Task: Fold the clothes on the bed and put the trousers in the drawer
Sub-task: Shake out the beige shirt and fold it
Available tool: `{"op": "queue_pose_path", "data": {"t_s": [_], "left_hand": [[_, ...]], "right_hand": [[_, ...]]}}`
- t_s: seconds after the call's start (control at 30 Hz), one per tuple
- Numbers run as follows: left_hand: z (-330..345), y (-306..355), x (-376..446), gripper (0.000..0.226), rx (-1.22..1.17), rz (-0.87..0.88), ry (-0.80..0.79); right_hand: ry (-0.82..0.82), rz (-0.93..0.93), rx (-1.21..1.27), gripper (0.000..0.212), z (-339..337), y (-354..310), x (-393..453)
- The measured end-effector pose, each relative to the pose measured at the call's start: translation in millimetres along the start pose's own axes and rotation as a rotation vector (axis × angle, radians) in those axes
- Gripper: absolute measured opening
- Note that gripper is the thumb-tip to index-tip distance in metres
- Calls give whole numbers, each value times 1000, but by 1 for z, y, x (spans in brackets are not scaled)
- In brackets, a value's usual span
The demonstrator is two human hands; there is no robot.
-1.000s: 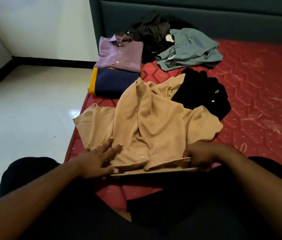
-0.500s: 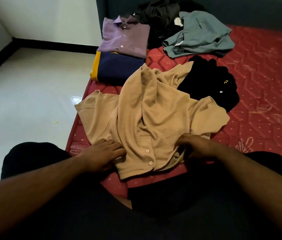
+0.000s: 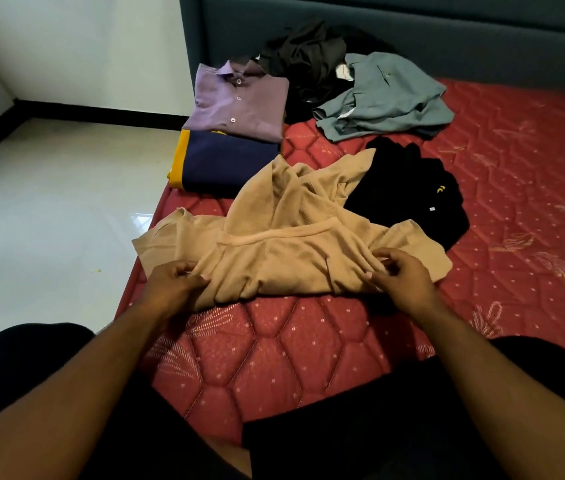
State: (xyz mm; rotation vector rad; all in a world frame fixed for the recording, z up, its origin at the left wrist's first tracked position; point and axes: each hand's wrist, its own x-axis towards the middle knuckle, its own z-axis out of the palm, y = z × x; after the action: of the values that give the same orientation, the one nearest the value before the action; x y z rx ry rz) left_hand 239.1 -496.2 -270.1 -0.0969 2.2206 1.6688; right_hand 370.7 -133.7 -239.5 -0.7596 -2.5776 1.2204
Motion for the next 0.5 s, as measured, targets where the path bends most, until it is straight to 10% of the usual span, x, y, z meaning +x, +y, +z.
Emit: {"op": "queue_pose_path", "data": {"t_s": [0.5], "left_hand": [[-6,9,-15,9,126,127,63]], "right_hand": [[-58,352,452,9,-4,-13,1]]}}
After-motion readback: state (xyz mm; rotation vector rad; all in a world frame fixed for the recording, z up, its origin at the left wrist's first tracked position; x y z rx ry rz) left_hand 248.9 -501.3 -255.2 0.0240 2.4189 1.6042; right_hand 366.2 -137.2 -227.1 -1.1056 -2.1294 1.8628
